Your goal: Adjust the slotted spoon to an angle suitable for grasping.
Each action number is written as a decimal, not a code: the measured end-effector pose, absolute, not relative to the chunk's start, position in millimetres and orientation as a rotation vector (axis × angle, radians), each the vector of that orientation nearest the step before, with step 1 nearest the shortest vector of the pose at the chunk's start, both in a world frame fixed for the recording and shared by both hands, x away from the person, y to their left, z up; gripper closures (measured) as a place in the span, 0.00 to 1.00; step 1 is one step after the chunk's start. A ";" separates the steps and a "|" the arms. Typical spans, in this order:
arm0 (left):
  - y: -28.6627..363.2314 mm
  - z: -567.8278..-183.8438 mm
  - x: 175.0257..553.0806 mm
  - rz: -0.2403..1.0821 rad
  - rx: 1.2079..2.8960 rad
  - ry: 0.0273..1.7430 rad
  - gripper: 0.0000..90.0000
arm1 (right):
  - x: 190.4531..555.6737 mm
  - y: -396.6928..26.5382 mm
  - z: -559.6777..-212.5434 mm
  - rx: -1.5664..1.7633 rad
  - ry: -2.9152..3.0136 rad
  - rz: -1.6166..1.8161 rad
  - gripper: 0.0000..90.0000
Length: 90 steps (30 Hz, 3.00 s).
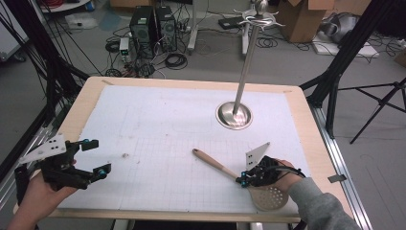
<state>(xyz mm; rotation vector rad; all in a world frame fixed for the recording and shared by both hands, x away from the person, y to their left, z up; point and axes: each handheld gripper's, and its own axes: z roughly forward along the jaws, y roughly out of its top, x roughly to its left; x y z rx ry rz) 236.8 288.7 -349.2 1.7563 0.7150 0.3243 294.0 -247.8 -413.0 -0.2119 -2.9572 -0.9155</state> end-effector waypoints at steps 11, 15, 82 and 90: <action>288.3 -349.9 238.2 0.319 1.756 0.714 0.02 | 295.9 -260.0 -414.7 -0.198 -2.980 -0.877 1.00; 288.2 -350.5 238.3 0.320 1.754 0.718 0.02 | 302.6 -271.7 -412.3 -0.253 -3.015 -0.833 1.00; 290.7 -325.9 255.4 0.343 1.667 0.659 0.02 | 297.1 -277.2 -364.2 -0.624 -2.867 -1.283 0.16; 287.8 -325.9 258.1 0.339 1.670 0.655 0.02 | 294.5 -286.2 -366.0 -0.726 -2.872 -1.345 0.11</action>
